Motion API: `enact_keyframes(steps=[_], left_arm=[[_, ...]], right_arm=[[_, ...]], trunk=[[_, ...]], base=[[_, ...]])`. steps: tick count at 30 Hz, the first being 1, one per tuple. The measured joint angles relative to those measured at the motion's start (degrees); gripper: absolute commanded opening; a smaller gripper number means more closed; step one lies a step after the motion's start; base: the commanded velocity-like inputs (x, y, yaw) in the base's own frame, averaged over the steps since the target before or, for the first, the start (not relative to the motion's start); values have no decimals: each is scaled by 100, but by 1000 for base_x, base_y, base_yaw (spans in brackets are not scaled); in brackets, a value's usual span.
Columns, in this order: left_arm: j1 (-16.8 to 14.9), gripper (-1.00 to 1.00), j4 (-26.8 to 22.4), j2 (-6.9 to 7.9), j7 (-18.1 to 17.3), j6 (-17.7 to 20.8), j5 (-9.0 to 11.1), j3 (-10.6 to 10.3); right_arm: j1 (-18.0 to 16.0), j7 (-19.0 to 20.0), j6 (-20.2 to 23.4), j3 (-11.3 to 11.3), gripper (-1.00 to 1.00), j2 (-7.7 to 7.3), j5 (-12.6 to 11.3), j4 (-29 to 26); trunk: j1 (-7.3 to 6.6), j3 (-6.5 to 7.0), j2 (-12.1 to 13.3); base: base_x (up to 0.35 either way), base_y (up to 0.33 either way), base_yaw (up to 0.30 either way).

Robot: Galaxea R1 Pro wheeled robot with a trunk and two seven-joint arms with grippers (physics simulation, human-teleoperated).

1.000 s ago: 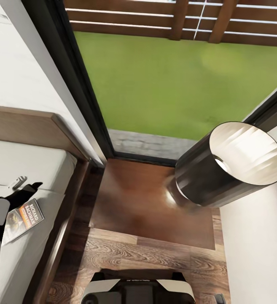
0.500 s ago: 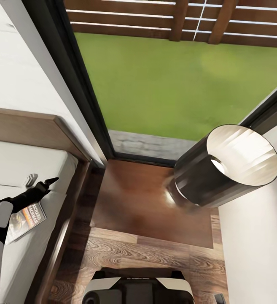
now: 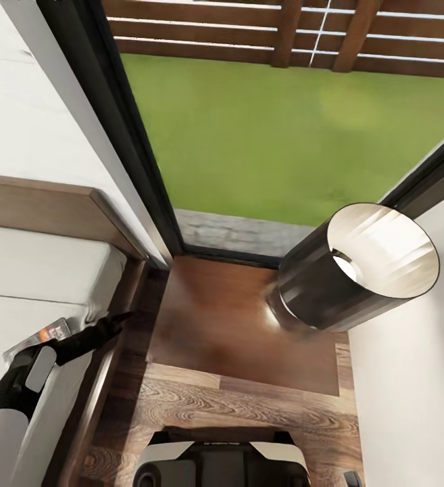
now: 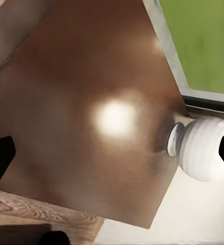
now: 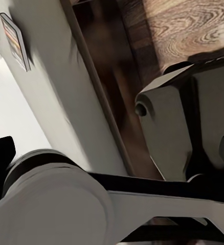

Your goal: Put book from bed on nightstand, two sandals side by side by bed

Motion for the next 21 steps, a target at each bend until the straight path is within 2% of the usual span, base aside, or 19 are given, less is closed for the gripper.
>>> enact_keyframes(steps=[5, 10, 14, 17, 21], left_arm=[[187, 100, 4, -51, -171, -135, -1, -67], [553, 100, 4, -46, -764, -169, -20, -137], [799, 100, 16, -45, -1019, -331, -27, -191], [974, 100, 24, -45, -1147, -513, -24, -387], [1162, 100, 30, -52, -1528, -635, -27, -743]], right_arm=[[-1, 0, -2, 0, 100, 0, 0, 0], [0, 0, -2, 0, 100, 0, -3, 0], [-1, 1, -2, 0, 100, 0, -4, 0], [0, 0, 0, 0, 100, 0, -1, 0], [0, 0, -2, 0, 100, 0, -1, 0]], trunk=[[-110, 90, 201], [-220, 180, 401], [-308, 252, 562], [-374, 306, 682], [-462, 378, 843]], base=[[0, 0, 0], [0, 0, 0], [0, 0, 0], [0, 0, 0], [0, 0, 0]])
